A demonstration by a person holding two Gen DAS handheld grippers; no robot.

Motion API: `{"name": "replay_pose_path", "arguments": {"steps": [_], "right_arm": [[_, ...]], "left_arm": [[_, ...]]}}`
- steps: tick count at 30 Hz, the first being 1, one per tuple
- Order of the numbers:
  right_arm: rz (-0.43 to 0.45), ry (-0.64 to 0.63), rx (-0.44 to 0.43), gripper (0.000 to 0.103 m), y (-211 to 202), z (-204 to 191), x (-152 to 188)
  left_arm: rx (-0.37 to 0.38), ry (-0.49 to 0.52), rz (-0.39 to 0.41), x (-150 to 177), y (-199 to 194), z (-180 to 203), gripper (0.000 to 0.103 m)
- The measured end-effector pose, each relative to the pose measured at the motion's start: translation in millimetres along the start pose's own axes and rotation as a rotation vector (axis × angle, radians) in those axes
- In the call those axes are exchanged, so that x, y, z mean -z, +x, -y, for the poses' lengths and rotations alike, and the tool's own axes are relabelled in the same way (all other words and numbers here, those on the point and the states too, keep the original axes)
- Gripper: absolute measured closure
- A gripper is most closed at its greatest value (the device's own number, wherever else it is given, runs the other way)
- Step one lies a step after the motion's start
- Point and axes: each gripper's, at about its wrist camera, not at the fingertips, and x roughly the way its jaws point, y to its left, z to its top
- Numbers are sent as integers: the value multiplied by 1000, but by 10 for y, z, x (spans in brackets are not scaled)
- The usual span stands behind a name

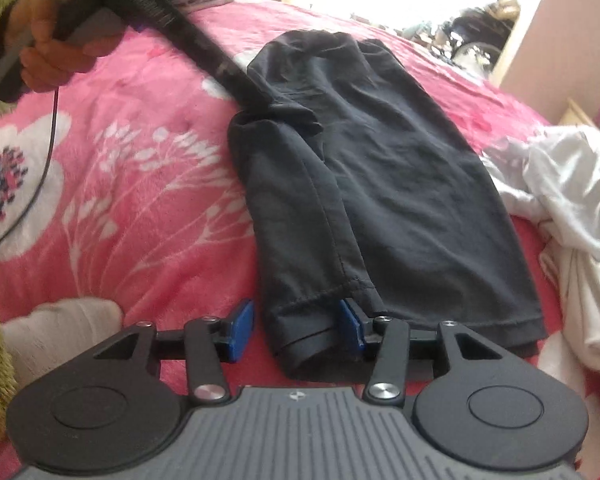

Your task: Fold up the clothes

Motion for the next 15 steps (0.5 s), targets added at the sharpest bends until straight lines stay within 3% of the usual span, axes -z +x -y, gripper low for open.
{"name": "replay_pose_path", "arguments": {"steps": [6, 15], "right_arm": [[-18, -12, 14, 62, 26, 18, -44], [-49, 42, -63, 67, 16, 188, -122]], "left_arm": [[-6, 302, -48, 156, 92, 447, 67], [-43, 707, -84, 285, 445, 872, 66]]}}
